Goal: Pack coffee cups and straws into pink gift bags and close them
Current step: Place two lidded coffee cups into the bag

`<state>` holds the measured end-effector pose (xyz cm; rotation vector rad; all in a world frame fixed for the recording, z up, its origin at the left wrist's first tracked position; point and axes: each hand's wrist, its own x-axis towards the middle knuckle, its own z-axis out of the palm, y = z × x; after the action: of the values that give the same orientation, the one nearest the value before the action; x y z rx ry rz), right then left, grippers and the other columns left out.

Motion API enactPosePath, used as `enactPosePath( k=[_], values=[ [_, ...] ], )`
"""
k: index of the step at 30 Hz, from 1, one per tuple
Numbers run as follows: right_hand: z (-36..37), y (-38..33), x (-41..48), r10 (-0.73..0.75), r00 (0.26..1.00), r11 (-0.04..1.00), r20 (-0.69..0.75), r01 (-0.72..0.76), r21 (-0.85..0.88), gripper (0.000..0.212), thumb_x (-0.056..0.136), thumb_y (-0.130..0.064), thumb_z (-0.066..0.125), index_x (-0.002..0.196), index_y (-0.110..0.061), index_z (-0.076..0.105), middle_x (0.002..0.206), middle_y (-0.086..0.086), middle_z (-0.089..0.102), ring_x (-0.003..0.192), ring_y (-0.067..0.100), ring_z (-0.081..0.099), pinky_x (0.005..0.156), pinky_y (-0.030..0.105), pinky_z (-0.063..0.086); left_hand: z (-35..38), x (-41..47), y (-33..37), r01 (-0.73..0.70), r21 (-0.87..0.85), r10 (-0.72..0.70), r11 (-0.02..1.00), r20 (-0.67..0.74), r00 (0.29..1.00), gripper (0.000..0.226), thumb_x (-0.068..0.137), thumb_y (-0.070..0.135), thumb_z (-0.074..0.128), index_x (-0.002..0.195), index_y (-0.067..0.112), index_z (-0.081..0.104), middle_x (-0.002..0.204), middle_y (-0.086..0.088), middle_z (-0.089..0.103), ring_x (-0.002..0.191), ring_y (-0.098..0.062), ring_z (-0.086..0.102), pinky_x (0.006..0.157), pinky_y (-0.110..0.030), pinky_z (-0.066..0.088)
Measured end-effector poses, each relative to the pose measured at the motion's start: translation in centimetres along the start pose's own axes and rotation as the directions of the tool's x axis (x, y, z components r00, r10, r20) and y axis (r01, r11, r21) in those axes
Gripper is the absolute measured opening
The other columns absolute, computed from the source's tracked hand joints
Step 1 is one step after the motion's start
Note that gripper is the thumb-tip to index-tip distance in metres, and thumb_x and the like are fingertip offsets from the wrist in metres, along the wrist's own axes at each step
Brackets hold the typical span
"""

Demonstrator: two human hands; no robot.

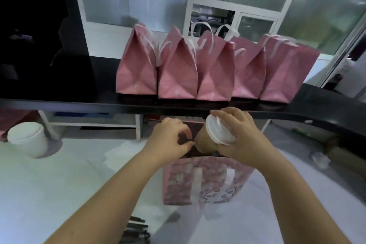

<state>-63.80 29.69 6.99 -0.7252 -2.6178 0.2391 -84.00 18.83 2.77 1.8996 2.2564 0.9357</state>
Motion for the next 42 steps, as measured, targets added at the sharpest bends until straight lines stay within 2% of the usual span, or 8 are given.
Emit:
enactPosePath(
  k=[4,7,13,22,28,34,37,42],
  values=[
    [1.8,0.6,-0.3,-0.015,0.996,0.996,0.092,0.023,-0.09,0.079,0.071,-0.041,0.076,0.141,-0.038,0.04,0.136,-0.006,0.04,0.12,0.021,0.035,0.095,0.035,0.04,0.7,-0.6,-0.9,0.06,0.142,-0.088,0.988,0.2,0.976,0.055,0.072,0.057,0.065,0.124,0.039,0.055,0.128,0.011,0.053,0.128,-0.017,0.036,0.105,-0.047,0.03],
    [3.1,0.8,0.0,0.039,0.983,0.993,0.177,-0.019,-0.115,0.08,0.067,-0.045,0.073,0.138,-0.042,0.037,0.132,-0.009,0.041,0.119,0.02,0.036,0.088,0.037,0.044,0.5,-0.9,-1.8,0.077,0.139,-0.122,0.987,0.35,0.929,0.105,0.064,0.066,0.067,0.151,0.038,0.015,0.158,0.007,0.021,0.146,-0.018,0.005,0.116,-0.054,0.015],
    [5.3,1.2,1.7,0.27,0.856,0.961,0.441,-0.215,-0.172,0.08,0.067,-0.043,0.074,0.136,-0.042,0.034,0.129,-0.003,0.047,0.111,0.022,0.048,0.087,0.036,0.046,0.9,-2.1,-1.5,0.057,0.101,-0.099,0.993,0.485,0.869,0.147,0.047,0.071,0.08,0.138,0.05,-0.034,0.158,0.009,-0.025,0.134,-0.011,-0.042,0.117,-0.047,-0.006],
    [12.6,-0.2,5.3,0.282,0.748,0.955,0.601,-0.163,-0.247,0.103,0.074,-0.035,0.077,0.152,-0.033,0.01,0.155,0.002,0.018,0.138,0.032,0.026,0.107,0.047,0.036,0.7,-1.6,-1.3,0.017,0.012,-0.021,1.0,0.515,0.857,0.149,0.047,0.062,0.086,0.135,0.055,-0.033,0.151,0.016,-0.038,0.128,-0.005,-0.05,0.119,-0.055,-0.004],
    [15.0,0.9,2.4,0.117,0.816,0.98,0.566,-0.001,-0.201,0.087,0.08,-0.054,0.063,0.149,-0.034,0.014,0.151,0.008,0.019,0.132,0.033,0.027,0.104,0.045,0.037,0.6,-1.4,-2.1,0.023,0.002,-0.021,1.0,0.479,0.877,0.146,0.048,0.067,0.083,0.138,0.053,-0.031,0.15,0.02,-0.04,0.131,-0.001,-0.045,0.12,-0.052,0.001],
    [16.8,2.0,0.3,-0.062,0.773,0.967,0.632,0.203,-0.154,0.085,0.091,-0.065,0.031,0.146,-0.036,-0.027,0.147,-0.009,-0.044,0.137,0.019,-0.042,0.117,0.045,-0.016,1.0,-1.7,-2.5,-0.031,0.005,0.026,1.0,0.404,0.914,0.146,0.042,0.078,0.076,0.14,0.05,-0.029,0.15,0.021,-0.039,0.131,0.003,-0.042,0.117,-0.04,-0.001],
    [17.3,2.4,-0.3,-0.047,0.765,0.968,0.642,0.193,-0.16,0.081,0.087,-0.072,0.017,0.127,-0.041,-0.047,0.14,-0.013,-0.05,0.13,0.015,-0.049,0.116,0.047,-0.018,1.5,-1.9,-2.5,-0.044,0.019,0.033,0.999,0.383,0.923,0.147,0.042,0.077,0.076,0.141,0.049,-0.029,0.149,0.019,-0.041,0.13,0.002,-0.044,0.115,-0.038,-0.002],
    [16.1,1.4,1.1,0.03,0.721,0.975,0.692,0.132,-0.18,0.089,0.088,-0.072,0.031,0.142,-0.039,-0.031,0.145,-0.013,-0.044,0.136,0.018,-0.041,0.115,0.044,-0.02,1.3,-1.9,-3.1,-0.036,0.045,0.017,0.998,0.355,0.935,0.134,0.052,0.078,0.07,0.146,0.045,-0.02,0.157,0.015,-0.029,0.136,-0.002,-0.039,0.118,-0.042,-0.001]
  ],
)
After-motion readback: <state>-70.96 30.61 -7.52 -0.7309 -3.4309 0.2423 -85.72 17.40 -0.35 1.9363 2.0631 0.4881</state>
